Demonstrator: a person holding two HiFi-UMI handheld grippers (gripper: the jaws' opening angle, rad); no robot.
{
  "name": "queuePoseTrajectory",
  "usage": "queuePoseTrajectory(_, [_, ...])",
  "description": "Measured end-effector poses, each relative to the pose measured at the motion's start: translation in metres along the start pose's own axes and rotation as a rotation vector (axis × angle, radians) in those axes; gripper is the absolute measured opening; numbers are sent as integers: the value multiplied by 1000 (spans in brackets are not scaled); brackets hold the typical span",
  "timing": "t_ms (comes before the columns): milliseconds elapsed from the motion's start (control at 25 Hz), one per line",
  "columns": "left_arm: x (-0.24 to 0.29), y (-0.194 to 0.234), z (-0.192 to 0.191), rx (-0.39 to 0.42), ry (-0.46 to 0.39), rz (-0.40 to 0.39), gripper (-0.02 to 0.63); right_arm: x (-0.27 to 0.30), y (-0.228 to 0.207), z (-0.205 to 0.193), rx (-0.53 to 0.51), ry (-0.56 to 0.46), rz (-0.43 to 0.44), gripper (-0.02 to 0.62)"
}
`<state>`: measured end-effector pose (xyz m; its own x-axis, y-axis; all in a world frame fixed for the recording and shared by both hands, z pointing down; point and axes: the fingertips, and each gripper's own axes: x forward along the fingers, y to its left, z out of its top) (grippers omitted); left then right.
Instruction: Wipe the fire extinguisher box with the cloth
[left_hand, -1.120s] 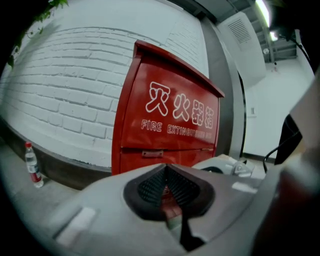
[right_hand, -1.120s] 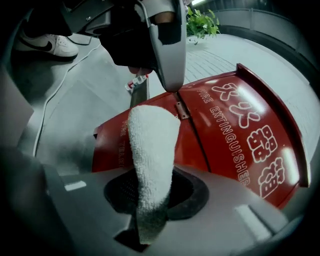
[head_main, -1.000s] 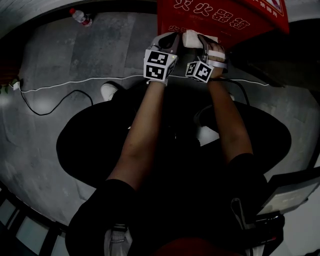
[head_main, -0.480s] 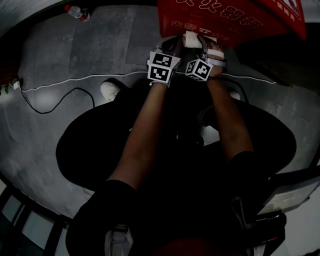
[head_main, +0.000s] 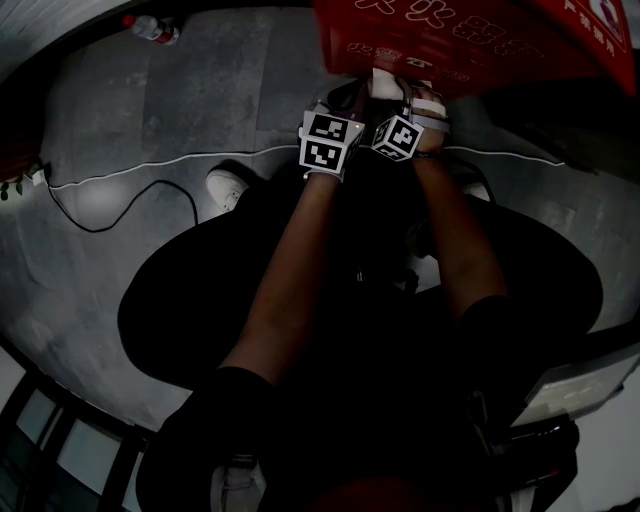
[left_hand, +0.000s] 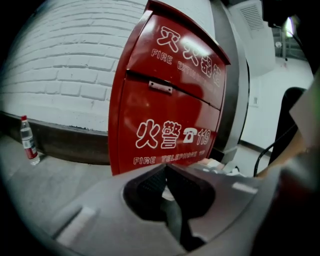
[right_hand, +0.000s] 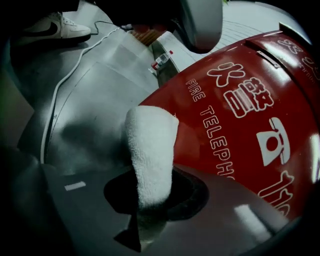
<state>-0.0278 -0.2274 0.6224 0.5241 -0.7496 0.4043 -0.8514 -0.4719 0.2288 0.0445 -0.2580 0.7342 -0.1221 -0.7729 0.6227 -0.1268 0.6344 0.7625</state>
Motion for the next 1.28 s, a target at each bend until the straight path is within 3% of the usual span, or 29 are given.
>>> queuePoseTrajectory(240, [-5, 15, 18, -27, -31, 19, 0, 1, 3, 4, 7, 32, 43, 89])
queuePoseTrajectory(360, [-9, 20, 43, -28, -71, 22, 0, -20, -15, 28, -3, -11, 18, 89])
queuePoseTrajectory(600, [-38, 24, 123, -24, -207, 24, 0, -87, -83, 84, -21, -133, -129, 89])
queuePoseTrajectory(840, [-85, 15, 193, 88, -324, 31, 0, -163, -168, 101, 24, -205, -329, 89])
queuePoseTrajectory(1080, [-114, 14, 225, 243, -370, 56, 0, -235, -254, 132, 86, -264, -499, 89])
queuePoseTrajectory(1280, [-146, 28, 255, 235, -437, 87, 0, -270, -312, 172, 60, -312, -602, 91])
